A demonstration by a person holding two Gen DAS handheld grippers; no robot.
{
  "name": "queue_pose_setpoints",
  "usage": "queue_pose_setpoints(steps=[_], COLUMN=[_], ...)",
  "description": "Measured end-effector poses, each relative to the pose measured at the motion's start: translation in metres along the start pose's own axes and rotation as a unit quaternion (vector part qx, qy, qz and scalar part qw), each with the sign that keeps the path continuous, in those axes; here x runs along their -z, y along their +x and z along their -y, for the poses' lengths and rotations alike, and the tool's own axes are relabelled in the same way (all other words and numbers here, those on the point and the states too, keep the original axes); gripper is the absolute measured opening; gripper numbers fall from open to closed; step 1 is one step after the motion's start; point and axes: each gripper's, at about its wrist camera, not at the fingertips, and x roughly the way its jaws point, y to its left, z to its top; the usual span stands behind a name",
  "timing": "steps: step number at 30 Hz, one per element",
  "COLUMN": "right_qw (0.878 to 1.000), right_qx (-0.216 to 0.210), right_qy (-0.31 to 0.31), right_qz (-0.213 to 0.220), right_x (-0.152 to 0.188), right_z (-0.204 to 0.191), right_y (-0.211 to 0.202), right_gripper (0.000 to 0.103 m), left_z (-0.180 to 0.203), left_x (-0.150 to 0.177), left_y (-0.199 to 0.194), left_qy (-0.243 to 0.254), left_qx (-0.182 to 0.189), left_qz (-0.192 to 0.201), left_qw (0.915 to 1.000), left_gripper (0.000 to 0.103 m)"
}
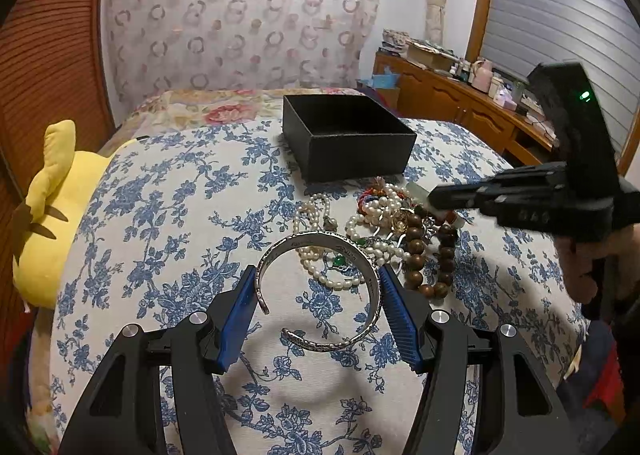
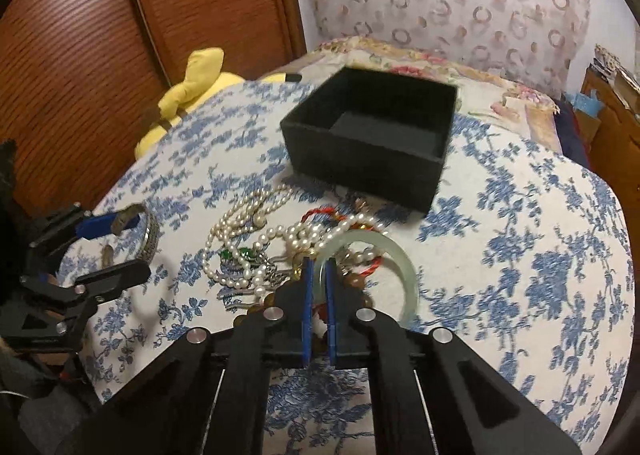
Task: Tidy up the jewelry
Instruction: 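Lift the jade bangle with the right tool while the left tool holds the silver bangle, then carry both bangles into the black box and open both tools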
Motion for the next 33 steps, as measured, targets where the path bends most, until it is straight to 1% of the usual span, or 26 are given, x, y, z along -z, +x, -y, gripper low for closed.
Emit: queue_pose_setpoints(steps=[3,4,6,8,12,15,16,17,18,19,22,24,25,26,27,28,29,31,33], right_qw=[1.0,1.0,0.999,0.999,0.999,0.999,0.998,0.998,0.998,0.998,0.996,0.993,0.992,0.992,0.992,0.992,0.993,0.996,0.996], right_qx=[-0.011,-0.01,-0.007,-0.005,-0.003,-0.006,-0.008,-0.007,-0.006,-0.002,0.024,0.042,0.049,0.053,0.052,0.051,0.048,0.029,0.03], right_qy=[0.003,0.0,-0.008,-0.017,-0.038,-0.05,-0.056,-0.058,-0.06,-0.065,-0.087,-0.1,-0.105,-0.109,-0.112,-0.108,-0.102,-0.089,-0.086], right_qz=[0.022,0.03,0.044,0.048,0.034,0.012,0.006,0.003,0.001,-0.006,-0.023,-0.037,-0.04,-0.042,-0.042,-0.033,-0.028,-0.005,0.015], right_x=[-0.004,-0.005,-0.009,-0.013,-0.01,-0.001,0.002,0.004,0.006,0.008,0.015,0.018,0.019,0.02,0.02,0.018,0.016,0.011,0.005], right_z=[0.005,0.005,0.003,0.001,-0.006,-0.016,-0.02,-0.022,-0.025,-0.028,-0.034,-0.034,-0.034,-0.033,-0.033,-0.03,-0.028,-0.023,-0.019], right_y=[-0.017,-0.021,-0.032,-0.036,-0.028,-0.012,-0.008,-0.006,-0.004,0.001,0.012,0.02,0.023,0.024,0.024,0.019,0.016,0.002,-0.011], right_gripper=[0.007,0.0,0.0,0.0,0.001,0.001,0.003,0.007,0.016,0.023,0.027,0.027,0.024,0.016,0.013,0.01,0.01,0.01,0.01], left_z=[-0.001,0.0,-0.002,-0.001,0.001,0.002,0.002,0.003,0.003,0.003,0.004,0.003,0.003,0.003,0.003,0.003,0.003,0.003,0.005], left_x=[0.0,0.0,-0.002,-0.004,-0.009,-0.007,-0.006,-0.006,-0.005,-0.005,-0.005,-0.005,-0.005,-0.005,-0.005,-0.004,-0.005,-0.007,-0.012], left_y=[0.0,0.0,-0.001,0.0,0.0,-0.001,-0.001,-0.001,-0.001,-0.001,-0.001,-0.001,-0.001,-0.001,-0.001,-0.001,-0.002,-0.001,0.001], left_qy=[0.001,0.001,0.001,0.004,0.01,0.009,0.009,0.009,0.009,0.01,0.009,0.009,0.01,0.01,0.011,0.011,0.012,0.015,0.017], left_qx=[0.001,0.001,0.002,0.0,-0.002,0.001,0.001,0.001,0.001,0.002,0.002,0.002,0.002,0.002,0.001,0.002,0.001,0.0,-0.001], left_qz=[0.0,0.001,0.001,0.002,0.005,0.005,0.005,0.004,0.004,0.003,0.003,0.004,0.004,0.003,0.003,0.003,0.004,0.005,0.007], left_qw=[1.0,1.0,1.0,1.0,0.9999,0.9999,0.9999,0.9999,0.9999,0.9999,0.9999,0.9999,0.9999,0.9999,0.9999,0.9999,0.9999,0.9999,0.9998], left_gripper=[0.058,0.058,0.058,0.058,0.058,0.058,0.058,0.058,0.058,0.058,0.058,0.058,0.058,0.058,0.058,0.058,0.058,0.058,0.058])
